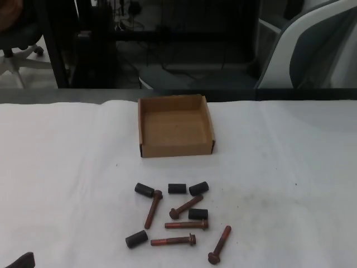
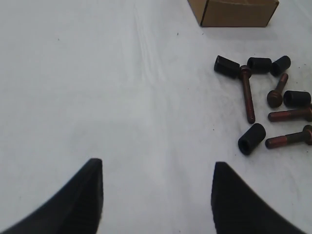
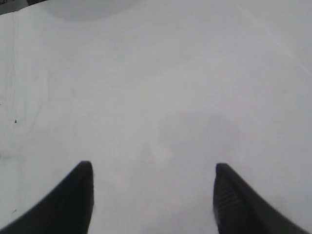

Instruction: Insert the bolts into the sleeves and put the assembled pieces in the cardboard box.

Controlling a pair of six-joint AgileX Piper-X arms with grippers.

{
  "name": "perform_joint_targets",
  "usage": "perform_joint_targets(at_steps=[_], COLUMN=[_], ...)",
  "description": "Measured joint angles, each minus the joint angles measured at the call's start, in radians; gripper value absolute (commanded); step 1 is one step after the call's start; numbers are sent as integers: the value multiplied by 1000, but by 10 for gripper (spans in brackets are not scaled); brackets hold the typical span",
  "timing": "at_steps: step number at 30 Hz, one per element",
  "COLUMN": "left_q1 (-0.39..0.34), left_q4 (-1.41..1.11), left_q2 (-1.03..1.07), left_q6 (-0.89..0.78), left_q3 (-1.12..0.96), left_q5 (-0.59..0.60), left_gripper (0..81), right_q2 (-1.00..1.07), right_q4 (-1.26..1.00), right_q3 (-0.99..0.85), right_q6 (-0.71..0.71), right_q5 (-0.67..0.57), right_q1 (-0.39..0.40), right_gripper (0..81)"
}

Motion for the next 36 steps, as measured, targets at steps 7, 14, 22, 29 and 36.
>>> perform_joint_targets(at_steps=[7,14,22,29,36], left_q1=[0,0,0,0,0], left_q4=[0,0,0,0,0], left_q2=[0,0,0,0,0], left_q6=[0,0,0,0,-30], left_q3=[0,0,0,0,0], left_q5=[0,0,0,0,0], left_gripper=[640,640,640,640,640], right_q2=[0,0,0,0,0], right_q4=[0,0,0,0,0], right_q3=[0,0,0,0,0], right_q6=[0,0,0,0,0], right_q5=[0,0,0,0,0], right_q1=[0,0,0,0,0], right_gripper=[700,700,700,700,700])
